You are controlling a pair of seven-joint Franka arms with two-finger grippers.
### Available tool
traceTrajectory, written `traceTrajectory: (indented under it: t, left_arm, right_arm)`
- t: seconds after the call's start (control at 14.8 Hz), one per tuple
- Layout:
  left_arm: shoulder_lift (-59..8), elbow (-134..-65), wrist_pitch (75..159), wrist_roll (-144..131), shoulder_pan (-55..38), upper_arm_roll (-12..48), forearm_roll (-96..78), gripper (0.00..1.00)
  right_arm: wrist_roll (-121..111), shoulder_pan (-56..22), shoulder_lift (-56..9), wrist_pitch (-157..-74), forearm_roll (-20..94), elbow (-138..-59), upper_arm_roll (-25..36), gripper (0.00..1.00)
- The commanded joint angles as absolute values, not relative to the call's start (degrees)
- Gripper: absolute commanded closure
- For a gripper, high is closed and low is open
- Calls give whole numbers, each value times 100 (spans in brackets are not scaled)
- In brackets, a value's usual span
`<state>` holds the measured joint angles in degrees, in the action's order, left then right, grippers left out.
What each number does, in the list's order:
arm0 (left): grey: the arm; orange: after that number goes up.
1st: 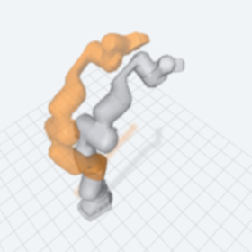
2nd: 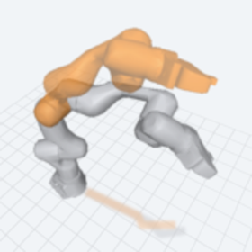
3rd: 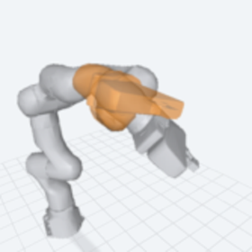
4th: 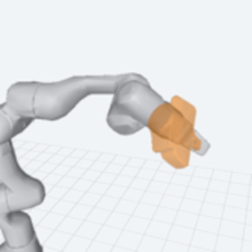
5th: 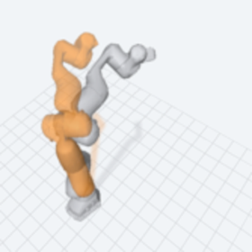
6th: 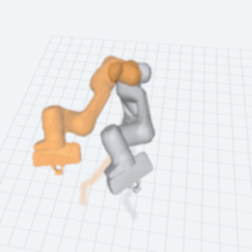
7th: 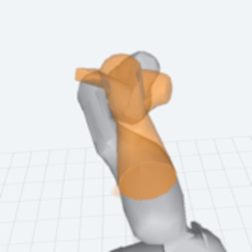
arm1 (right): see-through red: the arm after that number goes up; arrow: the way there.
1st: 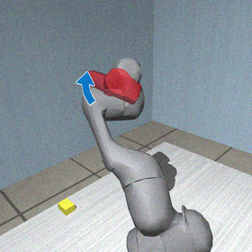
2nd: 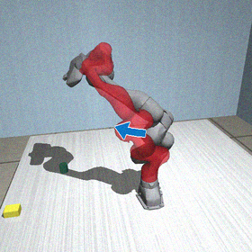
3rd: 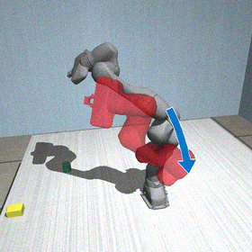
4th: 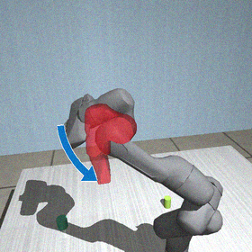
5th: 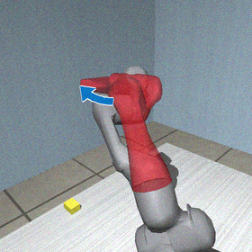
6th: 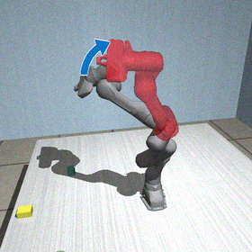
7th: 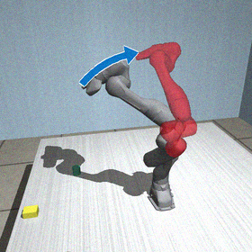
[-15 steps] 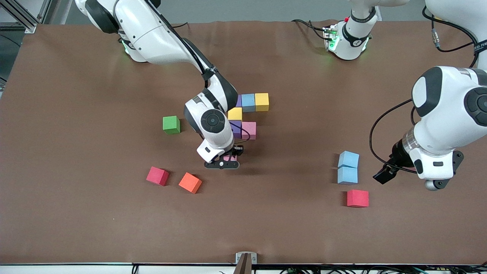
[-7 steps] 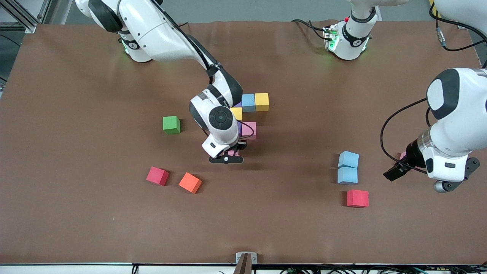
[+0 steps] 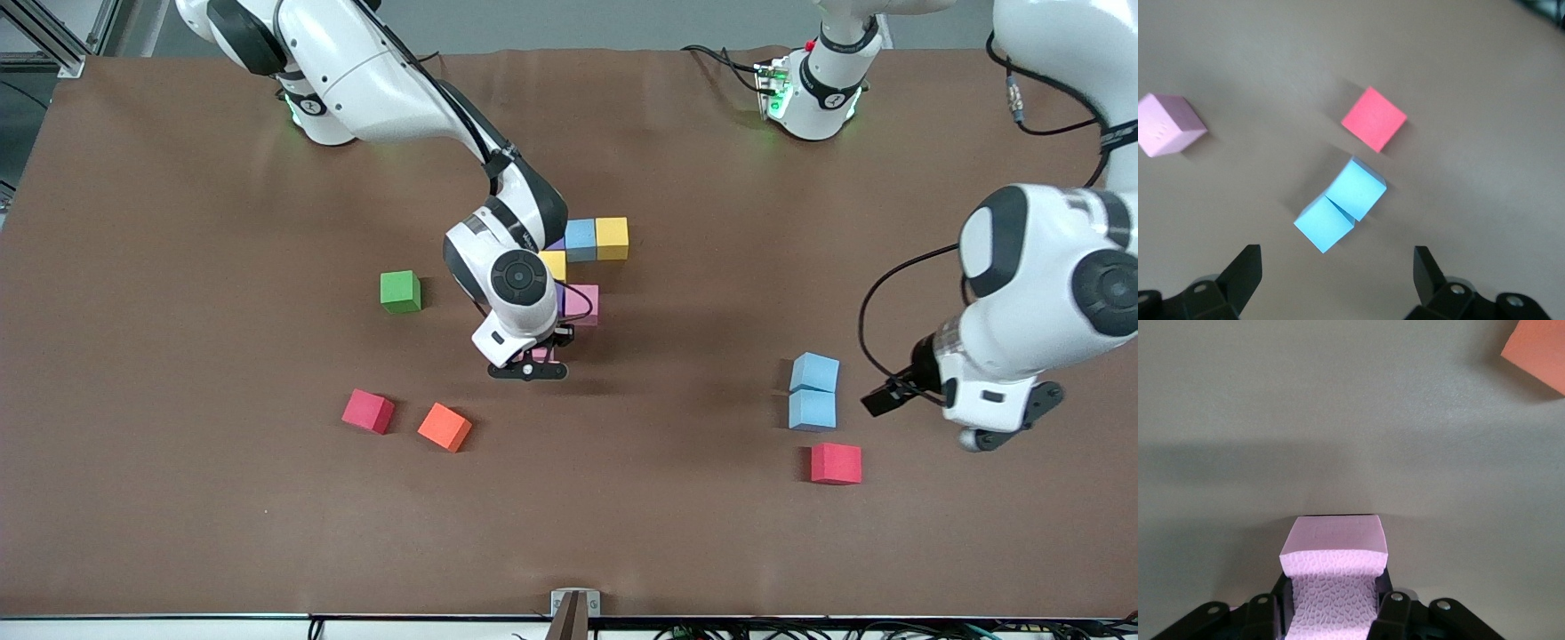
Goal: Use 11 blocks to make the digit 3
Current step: 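Grasp the red cube with the left gripper while the right gripper lowers pink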
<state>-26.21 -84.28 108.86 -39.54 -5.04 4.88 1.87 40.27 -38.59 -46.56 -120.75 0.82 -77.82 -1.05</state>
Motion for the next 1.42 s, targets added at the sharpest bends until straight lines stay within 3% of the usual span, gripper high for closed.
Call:
traceTrajectory:
  t: [0.0, 0.34, 0.61, 0.81, 0.94, 1.35]
  left_arm:
    - [-2786, -8394, 10854, -3658, -537, 492, 308, 0]
    - [-3260, -8359, 11090, -2630, -466, 475, 308, 0]
    - [-3839, -8262, 12126, -1751, -475, 422, 290, 1]
    - [-4121, -8156, 12664, -953, -422, 387, 290, 8]
    - [-4218, -8060, 12822, -267, -431, 168, 281, 12]
    - [-4649, -7655, 12885, 70, -439, 149, 264, 10]
  right_arm:
    - [4262, -3928, -4640, -12015, 70, -7770, -123, 100]
    - [4289, -3946, -4649, -12023, 70, -7778, -123, 100]
    - [4350, -3946, -4641, -12058, 79, -7813, -123, 100]
    - [4386, -3955, -4641, -12102, 105, -7892, -141, 100]
    - [4377, -3946, -4588, -12217, 289, -8042, -141, 100]
    - [4456, -3973, -4579, -12243, 308, -8059, -141, 100]
